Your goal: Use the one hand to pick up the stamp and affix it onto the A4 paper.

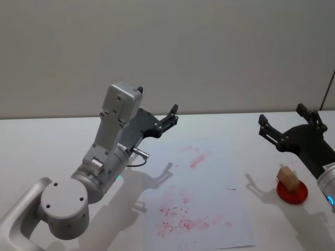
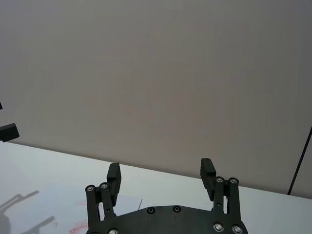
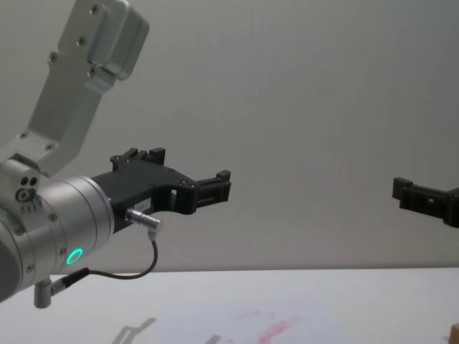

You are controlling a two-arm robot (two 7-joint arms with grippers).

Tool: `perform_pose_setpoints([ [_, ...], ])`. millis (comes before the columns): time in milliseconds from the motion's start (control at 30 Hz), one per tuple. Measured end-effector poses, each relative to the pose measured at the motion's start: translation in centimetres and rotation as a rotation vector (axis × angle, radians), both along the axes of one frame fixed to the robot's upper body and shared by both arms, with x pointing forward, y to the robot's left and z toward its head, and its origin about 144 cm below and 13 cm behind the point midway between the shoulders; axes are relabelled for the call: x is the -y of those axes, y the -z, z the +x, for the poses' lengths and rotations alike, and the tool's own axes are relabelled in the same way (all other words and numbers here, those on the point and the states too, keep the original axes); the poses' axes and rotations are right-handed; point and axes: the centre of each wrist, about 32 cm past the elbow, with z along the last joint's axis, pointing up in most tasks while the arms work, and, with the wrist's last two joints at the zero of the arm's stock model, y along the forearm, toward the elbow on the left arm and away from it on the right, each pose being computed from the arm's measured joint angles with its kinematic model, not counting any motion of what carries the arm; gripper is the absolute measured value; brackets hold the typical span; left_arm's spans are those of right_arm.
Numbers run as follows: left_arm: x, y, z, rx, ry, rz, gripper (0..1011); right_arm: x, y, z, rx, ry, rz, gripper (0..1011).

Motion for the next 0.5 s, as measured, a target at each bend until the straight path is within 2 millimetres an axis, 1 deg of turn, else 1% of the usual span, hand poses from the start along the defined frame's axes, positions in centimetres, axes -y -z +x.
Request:
perform_pose_setpoints([
  [267,0.0,0.0,0.0,0.0,0.0,0.0,1001,0.5,0.2,-0.2,-0.013,0.007,-0.024,1001],
  [500,0.0,0.0,0.0,0.0,0.0,0.0,1001,1.6,0.7,-1.1,-0.063,0.03,-0.085,1001],
])
